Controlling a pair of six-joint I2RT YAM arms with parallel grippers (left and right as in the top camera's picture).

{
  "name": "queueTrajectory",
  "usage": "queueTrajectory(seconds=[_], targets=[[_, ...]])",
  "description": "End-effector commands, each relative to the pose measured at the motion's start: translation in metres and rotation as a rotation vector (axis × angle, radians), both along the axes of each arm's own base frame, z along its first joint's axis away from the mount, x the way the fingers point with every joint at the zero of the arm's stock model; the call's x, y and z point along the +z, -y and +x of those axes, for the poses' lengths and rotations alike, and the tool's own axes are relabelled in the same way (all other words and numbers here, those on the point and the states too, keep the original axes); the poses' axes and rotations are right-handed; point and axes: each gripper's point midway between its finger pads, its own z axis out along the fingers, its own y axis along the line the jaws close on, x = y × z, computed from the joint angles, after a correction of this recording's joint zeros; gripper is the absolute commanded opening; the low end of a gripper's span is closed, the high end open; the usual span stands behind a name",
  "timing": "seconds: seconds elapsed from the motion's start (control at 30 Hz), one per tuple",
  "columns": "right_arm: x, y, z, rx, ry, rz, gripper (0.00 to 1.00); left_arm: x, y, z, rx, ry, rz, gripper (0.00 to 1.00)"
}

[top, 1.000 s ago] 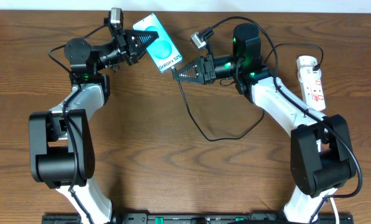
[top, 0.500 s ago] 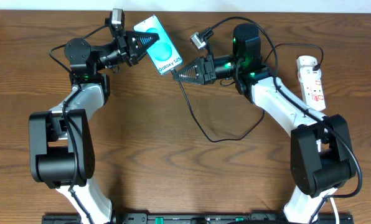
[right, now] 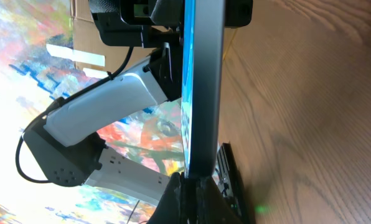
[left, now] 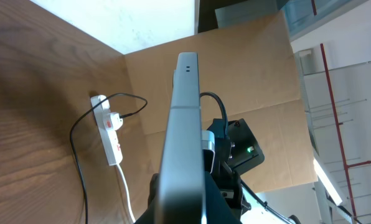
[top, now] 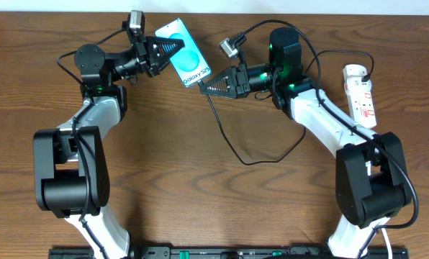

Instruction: Plug charger to phone and switch on socket

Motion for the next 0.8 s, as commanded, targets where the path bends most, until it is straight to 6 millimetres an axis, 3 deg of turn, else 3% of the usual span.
queueTrajectory(seconds=[0.0,0.77], targets=[[0.0044,-0.0017,0.0150,-0.076,0.035,-0.008,0.01,-0.0051,0.0143,-0.0263,-0.162,0.056,0.063,0.07],[0.0039,-0.0014,0.0174,-0.090,0.026,-0.013,0.01,-0.0080,0.0158,-0.0342,-0.210,0.056,0.078,0.07]])
